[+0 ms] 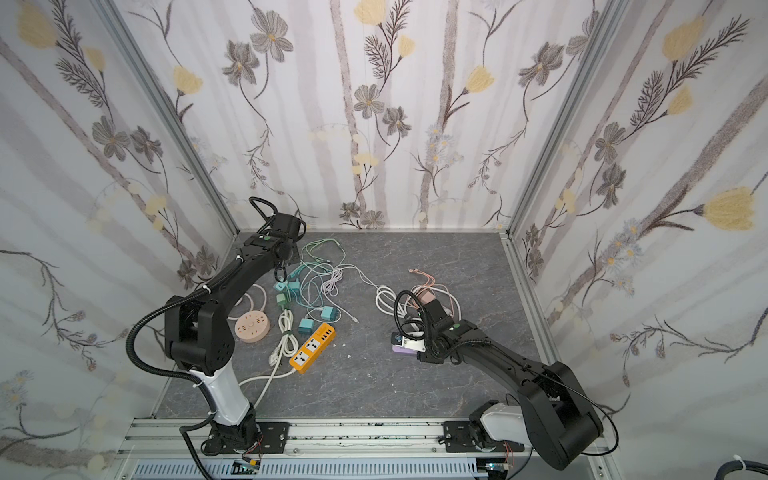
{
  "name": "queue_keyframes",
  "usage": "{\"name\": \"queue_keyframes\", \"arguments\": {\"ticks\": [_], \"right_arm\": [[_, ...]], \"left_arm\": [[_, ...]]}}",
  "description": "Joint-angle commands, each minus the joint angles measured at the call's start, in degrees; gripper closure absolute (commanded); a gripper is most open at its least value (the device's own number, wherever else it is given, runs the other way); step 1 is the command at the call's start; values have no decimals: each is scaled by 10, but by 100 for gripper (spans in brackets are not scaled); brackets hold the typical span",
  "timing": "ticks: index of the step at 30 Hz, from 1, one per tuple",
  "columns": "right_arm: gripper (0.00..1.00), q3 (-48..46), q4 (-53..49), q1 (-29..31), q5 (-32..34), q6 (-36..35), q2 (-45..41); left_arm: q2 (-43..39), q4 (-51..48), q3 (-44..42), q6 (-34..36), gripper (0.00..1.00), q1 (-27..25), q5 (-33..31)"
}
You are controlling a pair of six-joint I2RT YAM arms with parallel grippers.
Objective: Insert the plug
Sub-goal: 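Lower the purple strip onto the table nearer the robot and open the right gripper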
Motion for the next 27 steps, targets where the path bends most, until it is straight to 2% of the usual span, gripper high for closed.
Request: {"name": "queue_keyframes", "arguments": {"ticks": [1,3,6,10,15,17,19,21,24,25,27], "right_arm": [[57,5,36,28,-32,-10,9],[57,10,38,47,-40,-8,24],[56,16,52,70,-46,4,55],[57,48,38,98,-49,19,108],[56,77,30,129,-33,36,149],[49,82,21,129,-33,45,151],[37,92,-7,130,-39,53,146],[31,105,-36,128,-51,68,124],[18,112,-54,105,-94,110,53],[10,110,-50,84,-106,132,26],[1,100,-22,44,-123,190,-30]], "left_arm": [[8,-24,23,15,73,-17,29],[11,-28,34,30,55,-38,41],[16,-37,56,48,37,-66,61],[14,-37,67,54,25,-87,85],[-10,0,36,42,10,-87,96],[-19,11,24,37,2,-87,93],[-30,24,8,35,0,-87,95],[-40,38,-7,34,0,-87,101],[-60,59,-30,37,0,-90,106],[-66,67,-40,39,0,-92,106],[-76,80,-55,40,0,-100,106]]}}
